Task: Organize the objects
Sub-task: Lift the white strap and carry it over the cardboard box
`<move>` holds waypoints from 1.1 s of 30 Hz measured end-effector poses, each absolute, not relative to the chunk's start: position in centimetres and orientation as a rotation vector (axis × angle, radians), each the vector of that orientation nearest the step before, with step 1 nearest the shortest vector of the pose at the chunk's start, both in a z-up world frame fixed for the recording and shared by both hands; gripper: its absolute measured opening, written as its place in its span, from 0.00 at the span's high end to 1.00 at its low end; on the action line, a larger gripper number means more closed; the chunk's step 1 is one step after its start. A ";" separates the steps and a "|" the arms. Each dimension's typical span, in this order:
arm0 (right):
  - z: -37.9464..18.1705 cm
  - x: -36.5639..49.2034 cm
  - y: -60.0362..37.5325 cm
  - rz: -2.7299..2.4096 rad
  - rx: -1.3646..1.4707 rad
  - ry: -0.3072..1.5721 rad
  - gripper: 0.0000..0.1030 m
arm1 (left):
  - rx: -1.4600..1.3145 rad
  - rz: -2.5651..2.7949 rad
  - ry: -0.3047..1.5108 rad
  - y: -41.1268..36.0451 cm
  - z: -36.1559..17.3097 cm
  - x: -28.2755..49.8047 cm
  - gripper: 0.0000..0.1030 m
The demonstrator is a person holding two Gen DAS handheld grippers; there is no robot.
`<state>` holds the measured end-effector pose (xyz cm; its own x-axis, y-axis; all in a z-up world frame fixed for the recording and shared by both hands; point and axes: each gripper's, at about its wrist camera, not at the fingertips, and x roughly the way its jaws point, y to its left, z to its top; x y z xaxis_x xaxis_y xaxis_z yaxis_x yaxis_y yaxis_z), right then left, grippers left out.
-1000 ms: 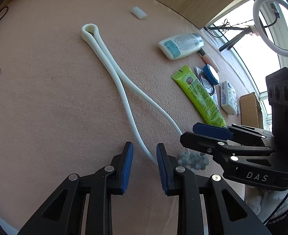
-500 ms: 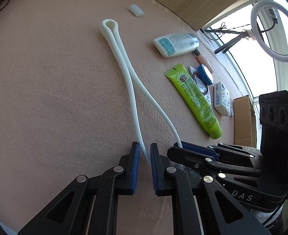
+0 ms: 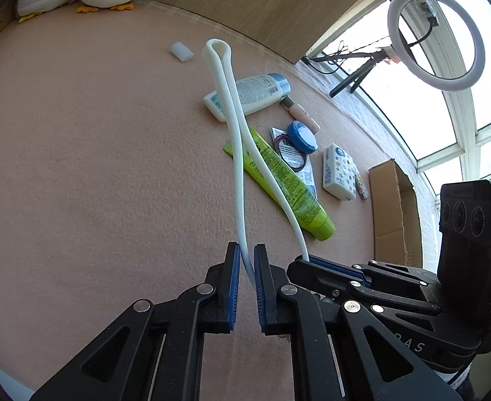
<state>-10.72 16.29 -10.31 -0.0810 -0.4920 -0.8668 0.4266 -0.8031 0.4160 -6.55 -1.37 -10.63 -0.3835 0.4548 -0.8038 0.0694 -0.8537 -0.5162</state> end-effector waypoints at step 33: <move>-6.2 -11.1 46.3 -2.418 1.608 -0.469 0.94 | -1.416 2.021 -0.283 32.3 -5.6 -12.3 0.91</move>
<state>-11.13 46.27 -6.21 -0.3882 -0.3359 -0.8582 -0.0090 -0.9298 0.3680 -12.26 32.31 -5.58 -0.2093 0.6139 -0.7612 -0.3812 -0.7680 -0.5146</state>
